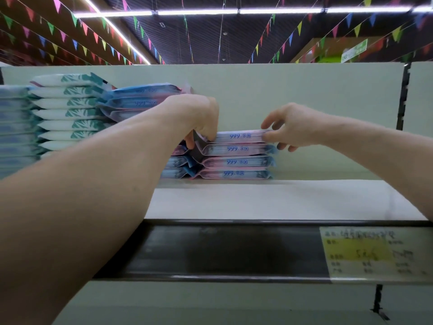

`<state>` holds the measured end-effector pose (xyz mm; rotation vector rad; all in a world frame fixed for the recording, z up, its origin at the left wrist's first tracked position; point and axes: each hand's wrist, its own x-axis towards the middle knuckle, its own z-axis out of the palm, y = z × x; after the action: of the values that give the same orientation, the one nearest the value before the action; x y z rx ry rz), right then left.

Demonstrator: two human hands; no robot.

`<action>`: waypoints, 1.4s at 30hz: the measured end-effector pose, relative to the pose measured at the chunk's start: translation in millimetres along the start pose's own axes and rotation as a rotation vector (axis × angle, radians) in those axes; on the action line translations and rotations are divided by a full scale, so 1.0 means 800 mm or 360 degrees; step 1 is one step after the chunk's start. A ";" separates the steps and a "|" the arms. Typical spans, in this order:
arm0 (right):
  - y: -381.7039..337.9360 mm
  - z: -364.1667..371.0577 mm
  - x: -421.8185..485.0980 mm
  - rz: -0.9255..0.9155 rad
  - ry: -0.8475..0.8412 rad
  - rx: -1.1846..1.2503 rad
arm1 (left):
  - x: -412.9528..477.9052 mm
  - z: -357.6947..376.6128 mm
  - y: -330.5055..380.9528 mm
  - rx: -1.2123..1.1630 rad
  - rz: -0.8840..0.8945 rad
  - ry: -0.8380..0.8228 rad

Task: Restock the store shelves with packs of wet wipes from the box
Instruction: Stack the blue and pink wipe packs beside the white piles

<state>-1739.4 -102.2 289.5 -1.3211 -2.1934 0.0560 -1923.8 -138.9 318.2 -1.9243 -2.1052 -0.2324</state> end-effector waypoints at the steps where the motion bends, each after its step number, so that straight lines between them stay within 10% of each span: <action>1: 0.000 0.003 0.001 -0.0022 0.0060 -0.0021 | 0.000 0.000 0.000 0.0020 0.0011 0.0016; 6: -0.007 0.015 0.002 -0.0074 0.0164 -0.0123 | 0.005 0.006 0.003 0.0101 0.0025 -0.0025; 15: 0.005 0.019 -0.010 0.0352 -0.0570 0.0271 | -0.001 0.011 0.015 0.0201 0.0145 -0.0133; 35: 0.013 0.007 -0.017 0.0447 -0.0591 -0.0023 | 0.002 0.017 0.009 0.0268 0.0062 -0.0189; 42: 0.008 -0.018 -0.011 0.0087 -0.0079 0.0351 | -0.008 0.003 0.018 0.0339 0.0195 0.0104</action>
<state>-1724.0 -109.6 295.7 -1.2660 -2.1218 0.3452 -1909.1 -142.6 312.9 -1.8843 -1.8796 -0.0427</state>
